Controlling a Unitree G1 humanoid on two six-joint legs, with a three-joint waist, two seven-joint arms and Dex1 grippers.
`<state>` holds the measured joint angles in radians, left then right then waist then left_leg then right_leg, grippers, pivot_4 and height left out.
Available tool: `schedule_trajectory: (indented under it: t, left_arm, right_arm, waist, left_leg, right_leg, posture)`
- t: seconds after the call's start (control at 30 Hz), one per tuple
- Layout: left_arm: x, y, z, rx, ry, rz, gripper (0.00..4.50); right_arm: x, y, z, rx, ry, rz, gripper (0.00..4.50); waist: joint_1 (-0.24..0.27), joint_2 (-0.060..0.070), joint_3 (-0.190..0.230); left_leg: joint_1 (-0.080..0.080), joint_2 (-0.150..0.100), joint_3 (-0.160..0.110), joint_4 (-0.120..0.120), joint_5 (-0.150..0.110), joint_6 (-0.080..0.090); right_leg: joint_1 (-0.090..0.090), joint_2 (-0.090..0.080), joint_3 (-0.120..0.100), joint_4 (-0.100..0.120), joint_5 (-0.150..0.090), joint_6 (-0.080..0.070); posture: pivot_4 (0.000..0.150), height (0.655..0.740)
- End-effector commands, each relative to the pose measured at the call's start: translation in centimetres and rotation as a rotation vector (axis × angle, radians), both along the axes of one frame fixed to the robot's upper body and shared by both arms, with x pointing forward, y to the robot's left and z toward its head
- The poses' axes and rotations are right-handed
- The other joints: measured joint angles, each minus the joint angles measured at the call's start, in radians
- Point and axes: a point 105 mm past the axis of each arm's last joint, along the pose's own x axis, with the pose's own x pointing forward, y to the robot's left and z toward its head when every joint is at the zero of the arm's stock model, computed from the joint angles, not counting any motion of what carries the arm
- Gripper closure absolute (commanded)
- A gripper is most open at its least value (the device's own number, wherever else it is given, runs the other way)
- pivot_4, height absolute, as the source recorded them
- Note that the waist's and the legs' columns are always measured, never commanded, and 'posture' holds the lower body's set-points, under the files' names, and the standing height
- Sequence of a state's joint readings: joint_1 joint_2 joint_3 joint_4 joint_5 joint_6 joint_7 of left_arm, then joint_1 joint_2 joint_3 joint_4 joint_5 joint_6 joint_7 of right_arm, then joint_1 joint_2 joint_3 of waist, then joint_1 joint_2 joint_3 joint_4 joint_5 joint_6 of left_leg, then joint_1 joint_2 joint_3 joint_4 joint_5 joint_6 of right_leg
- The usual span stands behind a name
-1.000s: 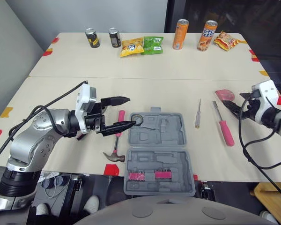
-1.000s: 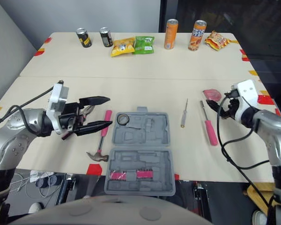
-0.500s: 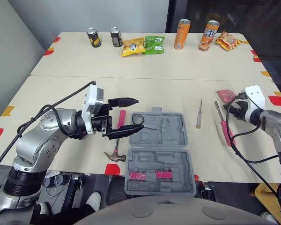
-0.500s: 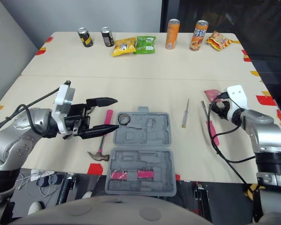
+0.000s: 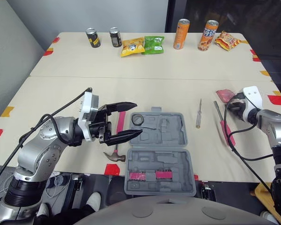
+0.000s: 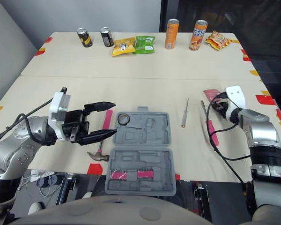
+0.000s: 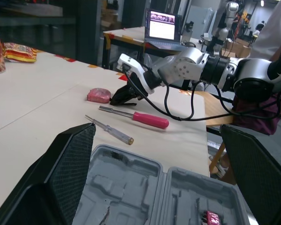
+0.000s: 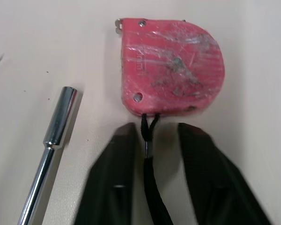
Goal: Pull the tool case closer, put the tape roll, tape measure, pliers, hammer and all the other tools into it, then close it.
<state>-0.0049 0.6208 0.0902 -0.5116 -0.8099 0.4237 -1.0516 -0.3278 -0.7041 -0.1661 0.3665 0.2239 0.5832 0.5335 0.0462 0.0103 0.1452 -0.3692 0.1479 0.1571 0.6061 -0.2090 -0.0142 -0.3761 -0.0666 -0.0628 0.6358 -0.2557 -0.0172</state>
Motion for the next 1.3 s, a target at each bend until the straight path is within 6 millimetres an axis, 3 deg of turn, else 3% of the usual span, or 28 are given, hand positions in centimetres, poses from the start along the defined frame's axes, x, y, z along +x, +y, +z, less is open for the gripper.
schedule_trajectory:
  t: [0.03,0.37,0.5,0.77,0.97,1.3]
  left_arm:
    - [-0.2,0.9,1.0,-0.071,-0.069,0.023,0.0]
    - [-1.1,4.1,0.7,-0.114,0.011,-0.015,0.0]
    - [-1.4,4.4,0.1,-0.098,0.032,-0.012,0.0]
    - [-1.8,5.2,-1.8,-0.094,-0.005,0.046,0.0]
    - [-2.1,5.0,-1.4,-0.111,0.042,-0.035,0.0]
    - [-2.4,3.9,-0.4,-0.118,0.072,-0.071,0.0]
  right_arm:
    - [0.3,-0.1,0.1,-0.022,-0.013,0.01,4.41]
    - [-0.7,-0.7,0.1,-0.03,-0.015,0.032,4.48]
    - [-2.3,-1.8,0.1,-0.036,-0.003,0.028,4.48]
    - [-7.5,-4.0,-0.7,-0.041,0.058,-0.021,4.48]
    - [-11.4,-2.9,-1.6,0.003,0.118,0.012,4.48]
    - [-16.1,-0.4,-3.3,0.054,0.223,0.044,4.48]
  waist:
    - [0.0,0.0,0.0]
    - [0.004,0.0,0.0]
    - [0.015,0.0,0.0]
    - [0.028,-0.001,0.0]
    - [0.036,-0.002,-0.001]
    - [0.037,-0.003,-0.001]
  left_leg:
    - [0.0,0.0,0.0,0.0,0.0,0.0]
    - [0.0,0.001,0.004,0.001,0.0,0.0]
    - [0.0,0.001,0.006,0.001,0.0,0.0]
    - [0.0,0.001,0.008,-0.002,-0.001,-0.001]
    - [0.002,0.001,0.008,-0.006,-0.001,-0.001]
    - [0.002,0.003,0.009,-0.009,-0.001,-0.001]
  right_leg:
    - [0.0,0.0,0.0,0.0,0.0,0.0]
    - [-0.003,0.0,0.003,0.003,0.0,0.0]
    - [-0.004,0.0,0.004,0.002,0.0,0.0]
    - [-0.004,0.0,0.006,-0.001,0.0,0.0]
    - [-0.004,0.0,0.005,-0.003,0.0,0.0]
    - [-0.003,0.002,0.005,-0.005,0.0,0.0]
  posture:
    - [0.15,0.74]
    - [0.15,0.74]
    - [0.15,0.74]
    - [0.15,0.74]
    - [0.15,0.74]
    - [0.15,0.74]
